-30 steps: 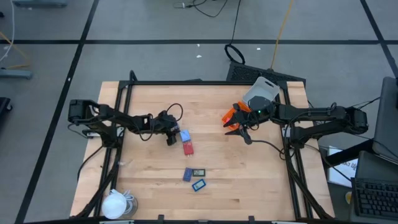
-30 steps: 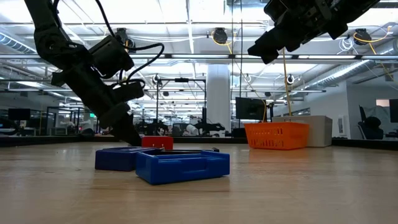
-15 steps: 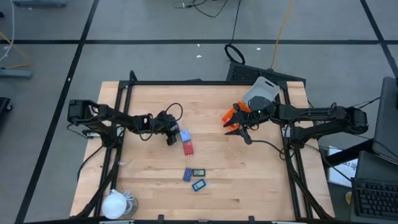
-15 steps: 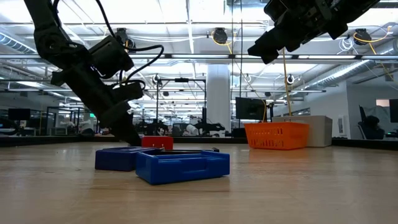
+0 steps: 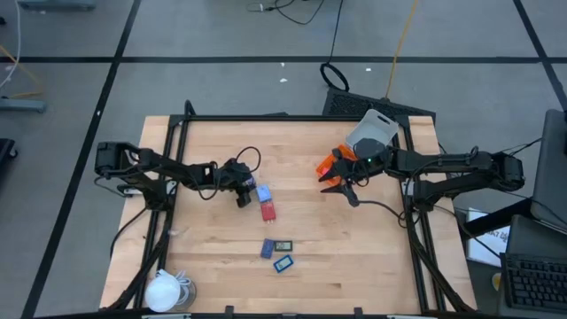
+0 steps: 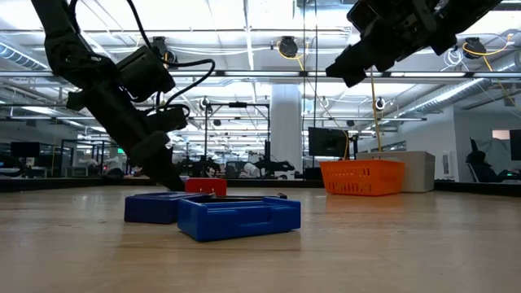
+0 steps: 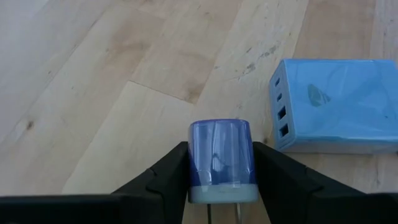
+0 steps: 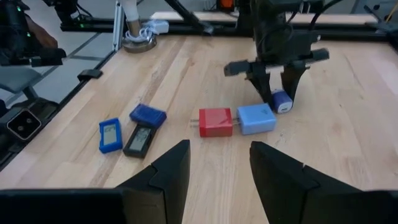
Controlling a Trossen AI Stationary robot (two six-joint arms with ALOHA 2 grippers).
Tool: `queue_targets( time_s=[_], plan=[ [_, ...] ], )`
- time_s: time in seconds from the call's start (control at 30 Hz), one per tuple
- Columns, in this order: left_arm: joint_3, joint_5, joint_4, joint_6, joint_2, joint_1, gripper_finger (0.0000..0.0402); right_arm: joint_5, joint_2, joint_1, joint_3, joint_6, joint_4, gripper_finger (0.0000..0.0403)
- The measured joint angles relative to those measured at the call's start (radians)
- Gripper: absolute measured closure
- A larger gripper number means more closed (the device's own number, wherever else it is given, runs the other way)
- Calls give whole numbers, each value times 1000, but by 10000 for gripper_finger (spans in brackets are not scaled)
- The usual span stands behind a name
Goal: Pick & Place Office items
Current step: Put the dark blue charger adapter into the orange bin
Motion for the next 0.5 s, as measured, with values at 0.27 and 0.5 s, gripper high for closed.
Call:
queue_targets(
  time_s=[0.27, 0.5],
  plan=[
    [-1, 1, -1, -5, 0, 0, 246, 0, 0, 0, 0, 0, 15, 248],
    [2, 10, -40, -71, -71, 0, 266, 0, 5, 0, 0, 0, 32, 248]
  ],
)
